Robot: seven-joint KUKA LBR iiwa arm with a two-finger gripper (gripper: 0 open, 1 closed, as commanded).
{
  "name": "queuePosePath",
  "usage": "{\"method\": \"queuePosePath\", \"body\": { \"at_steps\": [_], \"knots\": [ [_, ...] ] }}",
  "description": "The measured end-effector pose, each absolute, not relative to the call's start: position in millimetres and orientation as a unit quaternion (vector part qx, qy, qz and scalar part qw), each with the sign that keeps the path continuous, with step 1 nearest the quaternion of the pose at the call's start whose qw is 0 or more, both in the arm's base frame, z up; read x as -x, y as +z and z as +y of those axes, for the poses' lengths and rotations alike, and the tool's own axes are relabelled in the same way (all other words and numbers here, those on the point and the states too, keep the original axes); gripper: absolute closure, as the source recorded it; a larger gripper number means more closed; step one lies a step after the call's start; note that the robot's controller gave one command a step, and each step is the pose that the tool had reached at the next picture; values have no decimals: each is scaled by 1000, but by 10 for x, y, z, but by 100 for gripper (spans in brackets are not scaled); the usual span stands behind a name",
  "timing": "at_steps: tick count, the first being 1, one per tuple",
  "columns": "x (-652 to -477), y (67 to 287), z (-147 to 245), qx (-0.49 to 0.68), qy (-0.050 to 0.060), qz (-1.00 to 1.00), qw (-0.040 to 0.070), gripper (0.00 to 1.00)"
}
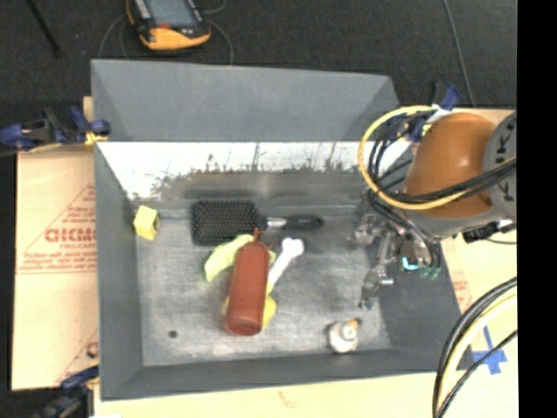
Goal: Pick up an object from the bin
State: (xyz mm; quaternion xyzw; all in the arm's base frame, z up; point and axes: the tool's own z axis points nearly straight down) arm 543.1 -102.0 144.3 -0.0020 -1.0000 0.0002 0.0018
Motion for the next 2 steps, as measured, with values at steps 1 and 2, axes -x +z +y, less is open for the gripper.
{"method": "queuePosePath", "body": {
  "at_steps": [1,2],
  "knots": [
    [-5451,1482,-1018,1,1,-1000,-2,0],
    [-5046,1037,-843,-16,2,-1000,-7,0]
  ]
}}
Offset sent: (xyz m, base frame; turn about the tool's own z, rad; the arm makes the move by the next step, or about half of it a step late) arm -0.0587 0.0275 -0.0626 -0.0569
